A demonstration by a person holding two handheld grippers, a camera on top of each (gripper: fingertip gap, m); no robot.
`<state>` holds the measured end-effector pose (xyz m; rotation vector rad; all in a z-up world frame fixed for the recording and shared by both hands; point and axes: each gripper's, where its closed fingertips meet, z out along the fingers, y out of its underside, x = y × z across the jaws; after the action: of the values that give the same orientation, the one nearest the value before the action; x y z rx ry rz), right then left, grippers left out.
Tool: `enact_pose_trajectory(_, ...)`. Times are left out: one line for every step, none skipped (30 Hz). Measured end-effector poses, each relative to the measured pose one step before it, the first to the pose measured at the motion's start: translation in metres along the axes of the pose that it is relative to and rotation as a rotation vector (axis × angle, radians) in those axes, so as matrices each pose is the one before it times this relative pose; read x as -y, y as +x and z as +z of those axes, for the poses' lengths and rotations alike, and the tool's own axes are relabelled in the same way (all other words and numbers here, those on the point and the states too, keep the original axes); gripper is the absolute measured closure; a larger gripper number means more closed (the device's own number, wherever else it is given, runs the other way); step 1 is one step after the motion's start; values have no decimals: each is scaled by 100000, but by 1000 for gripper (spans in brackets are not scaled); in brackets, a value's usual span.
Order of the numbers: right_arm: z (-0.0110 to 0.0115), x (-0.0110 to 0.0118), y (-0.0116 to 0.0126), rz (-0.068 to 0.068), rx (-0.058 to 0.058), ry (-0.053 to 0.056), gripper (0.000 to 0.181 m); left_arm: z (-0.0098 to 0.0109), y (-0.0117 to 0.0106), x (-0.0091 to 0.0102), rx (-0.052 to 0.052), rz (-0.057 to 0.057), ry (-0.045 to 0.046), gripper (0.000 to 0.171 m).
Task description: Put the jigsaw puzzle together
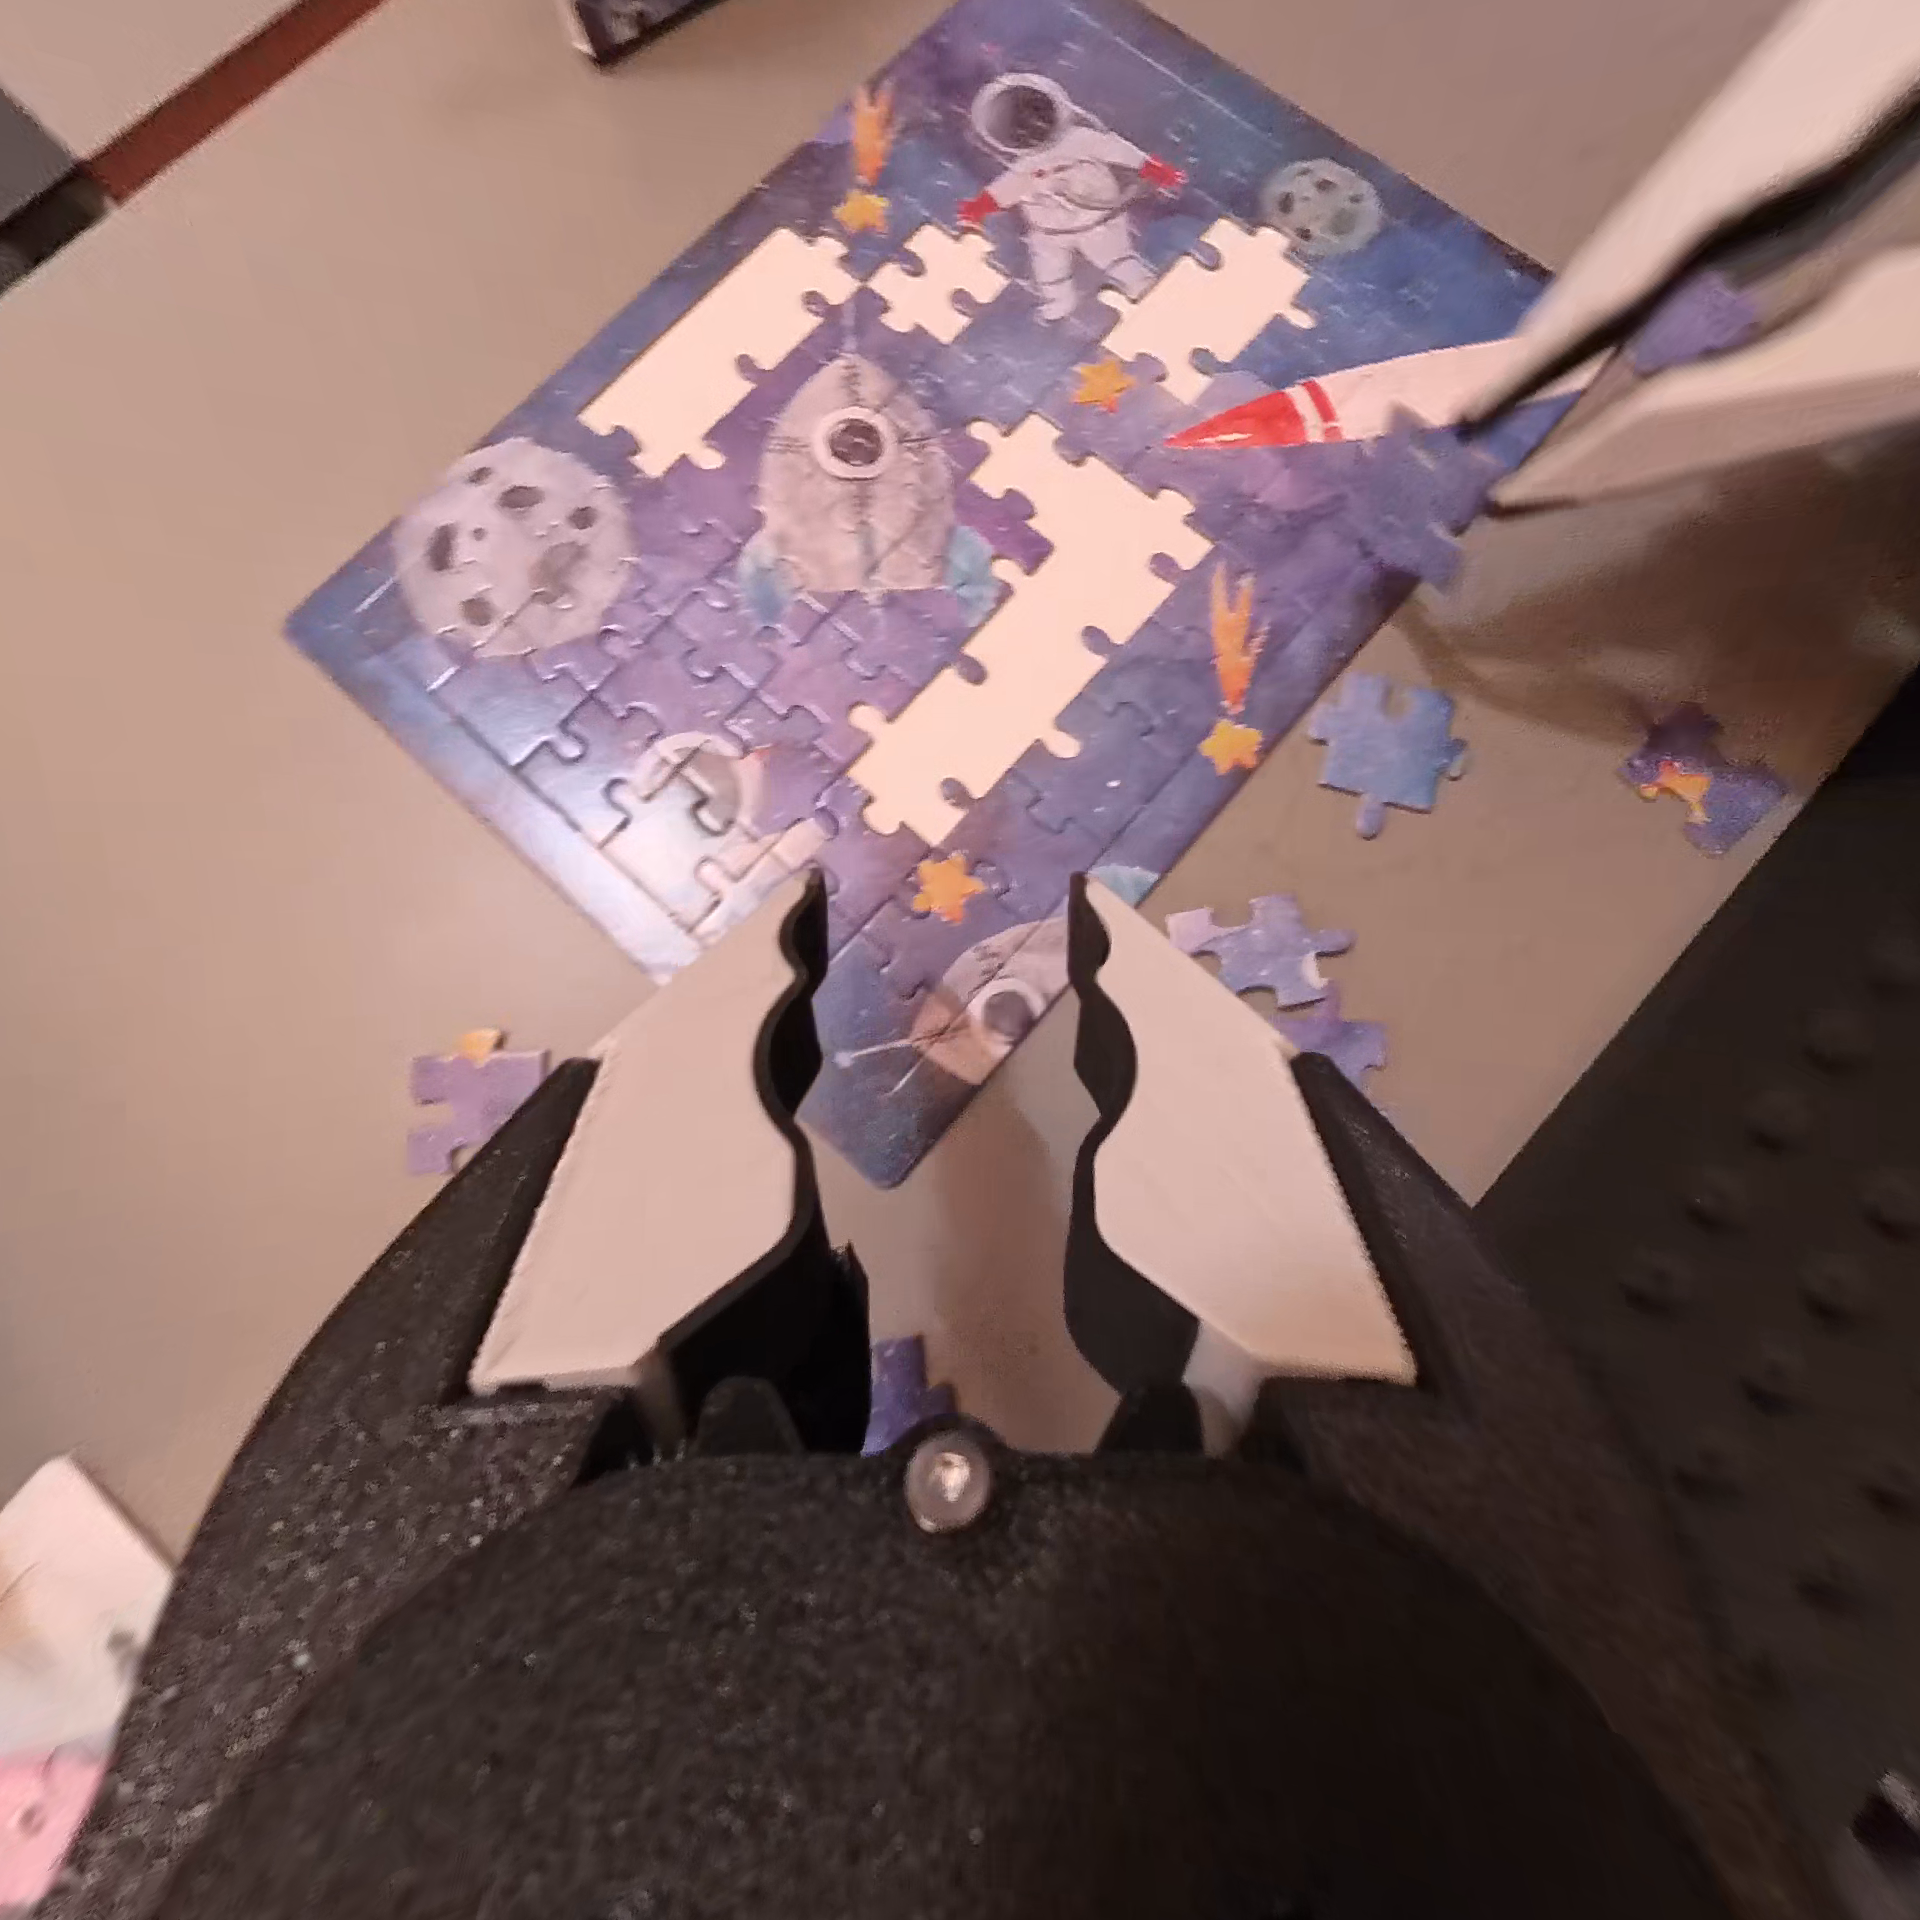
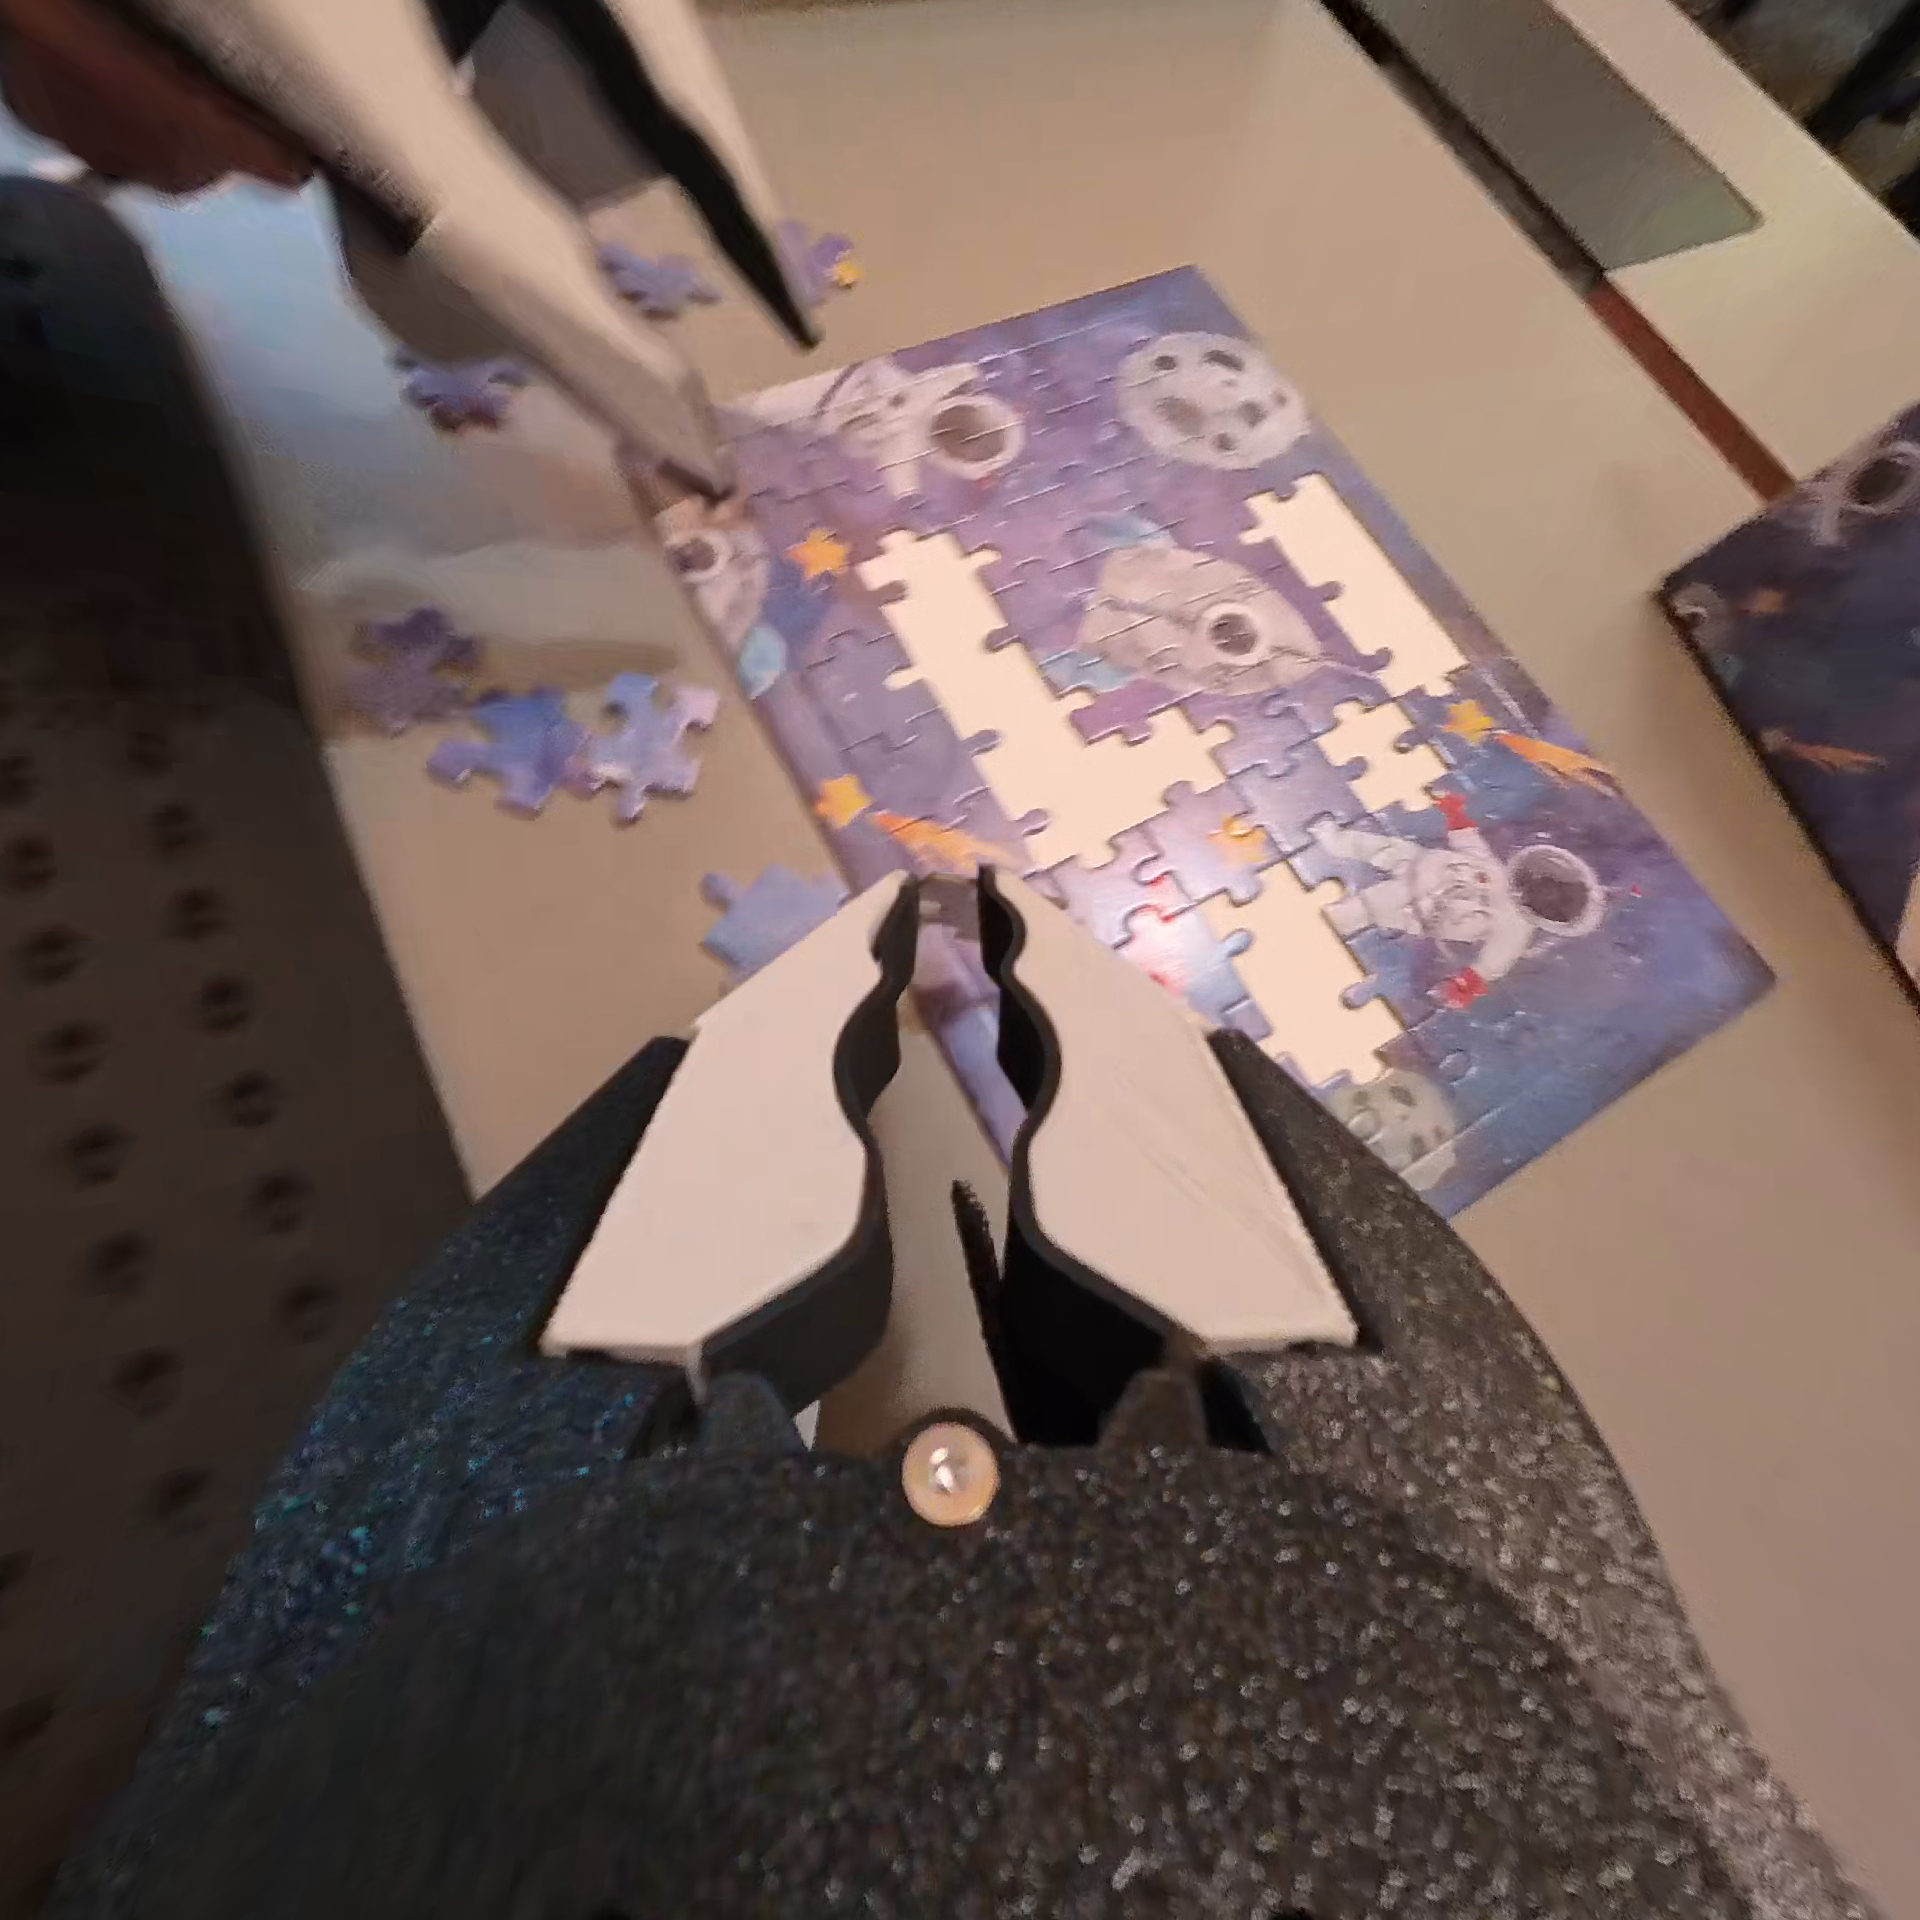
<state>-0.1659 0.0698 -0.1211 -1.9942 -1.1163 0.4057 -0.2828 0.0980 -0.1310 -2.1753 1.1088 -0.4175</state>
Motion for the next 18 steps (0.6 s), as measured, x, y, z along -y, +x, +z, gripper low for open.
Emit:
enact_pose_trajectory(407, 288, 857, 1687, -2426, -34, 171, 385, 537, 52, -1109, 864, -317, 125)
enact_pose_trajectory(449, 41, 768, 690, -2262, -1443, 172, 372, 509, -55, -1069, 437, -843, 126)
enact_pose_trajectory(348, 52, 464, 172, -899, -1039, 181, 323, 499, -132, -1055, 650, -1256, 126)
enact_pose_trajectory(217, 208, 317, -276, -371, 423, 181, 243, 401, -70, -374, 1102, -498, 126)
enact_pose_trajectory(92, -21, 446, -348, -1243, -764, 181, 186, 326, -74, -45, 1099, -292, 126)
enact_pose_trajectory(-11, -362, 413, -362, -1164, -2362, 181, 146, 308, -150, -342, 1043, -585, 126)
enact_pose_trajectory(-91, -789, 44, 67, 790, -4084, 181, 95, 205, -111, -218, 820, -203, 126)
enact_pose_trajectory(-113, -1325, -743, 637, 5484, -6342, 179, 79, 120, -65, -84, 321, 149, 127)
enact_pose_trajectory(-102, -1702, -1108, 586, 7348, -7792, 174, 37, 60, -27, -173, -116, 362, 127)
enact_pose_trajectory(-57, -1417, -260, -417, 1220, -5590, 168, 18, 7, 46, -164, -302, 702, 128)
enact_pose_trajectory(-109, -719, 548, -1092, -4248, -1558, 168, -6, -25, 53, -185, -148, 762, 128)
enact_pose_trajectory(-106, -133, 465, -630, -3357, 776, 168, -15, -95, 70, -113, -185, 712, 129)
enact_pose_trajectory(-4, 332, 60, 564, -163, 2114, 167, 2, -179, 100, 92, -554, 673, 130)
enact_pose_trajectory(151, 679, -72, 1451, 1283, 2509, 166, 24, -239, 123, 258, -863, 869, 130)
enact_pose_trajectory(358, 862, 86, 1454, 411, 2506, 160, 28, -247, 109, 256, -1067, 783, 131)
enact_pose_trajectory(534, 893, 334, 1011, -894, 2310, 153, 1, -292, -56, 429, -1190, 24, 131)
enact_pose_trajectory(618, 818, 513, 1509, -1763, 2307, 149, -32, -443, -228, 1130, -1389, -797, 131)
enact_pose_trajectory(642, 556, 418, 2588, -898, 1465, 146, -90, -523, -221, 1467, -1606, -398, 131)
